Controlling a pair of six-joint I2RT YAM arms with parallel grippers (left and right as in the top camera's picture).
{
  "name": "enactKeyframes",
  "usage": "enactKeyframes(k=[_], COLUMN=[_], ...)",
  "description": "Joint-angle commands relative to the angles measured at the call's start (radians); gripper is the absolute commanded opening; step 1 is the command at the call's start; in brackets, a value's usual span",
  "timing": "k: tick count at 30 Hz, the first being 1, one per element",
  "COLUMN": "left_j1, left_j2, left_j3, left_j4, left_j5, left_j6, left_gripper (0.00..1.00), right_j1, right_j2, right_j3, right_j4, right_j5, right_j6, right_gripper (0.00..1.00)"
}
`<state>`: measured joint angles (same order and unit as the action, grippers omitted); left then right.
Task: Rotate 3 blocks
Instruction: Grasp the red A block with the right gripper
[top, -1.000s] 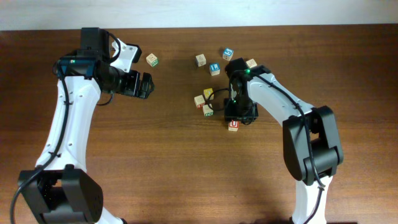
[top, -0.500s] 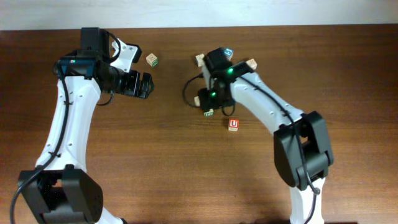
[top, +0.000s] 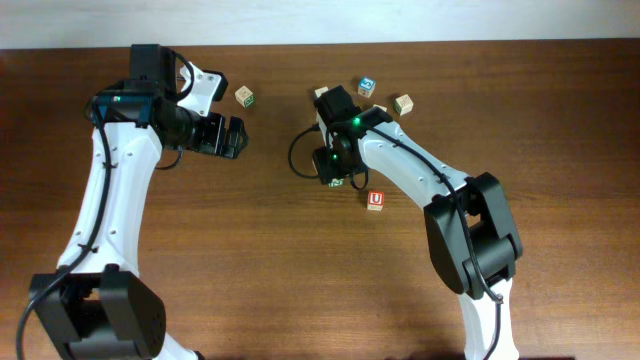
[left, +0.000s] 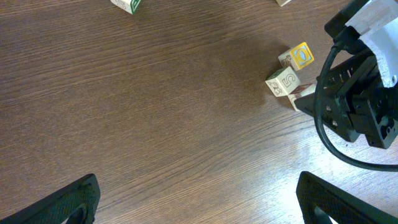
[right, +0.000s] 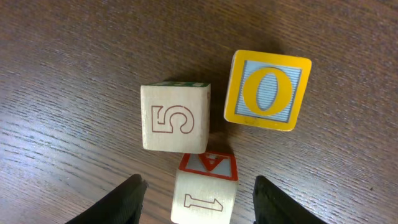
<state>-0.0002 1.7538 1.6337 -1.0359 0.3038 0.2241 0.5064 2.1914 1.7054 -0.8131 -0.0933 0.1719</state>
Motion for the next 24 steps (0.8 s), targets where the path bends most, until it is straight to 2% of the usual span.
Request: enactKeyframes(k=[1,4,9,11,17,23,24], left_j1=[0.003,0.003,0.003,0.003,0.003,0.003,0.003], left_j2=[-0.002,-0.002,-0.002,-0.002,-0.002,-0.002,-0.002], left_j3=[0.021,0.021,0.021,0.021,0.021,0.021,0.021], left_j4=[-0.002,-0.002,-0.002,-0.002,-0.002,-0.002,-0.002], left_j5=[0.014,0.014,0.014,0.014,0.014,0.014,0.014], left_j6=[0.002,0.002,0.002,0.002,0.002,0.002,0.002], left_gripper=[0.99,0.99,0.99,0.99,0.99,0.99,0.99], right_j1=[-0.003,-0.003,-0.004,-0.003,-0.003,-0.004,-0.004], right_j2=[0.024,0.026,0.037,0.037,0.037,0.037,0.037], right_j3=[0.013,0.013,0.021,0.029,0.07,0.07,0.07], right_j4=[0.008,0.01,0.004,-0.01,-0.119,-0.205,-0.221], right_j5=[0.005,0.001,0.001,0.008,0.054,0.053,0.054], right_j6=[-0.01,-0.007,0.001,0.002,0.122,0.241,0.266], right_gripper=[0.49,0.41,0.4,0.35,0.29,0.29,0.37])
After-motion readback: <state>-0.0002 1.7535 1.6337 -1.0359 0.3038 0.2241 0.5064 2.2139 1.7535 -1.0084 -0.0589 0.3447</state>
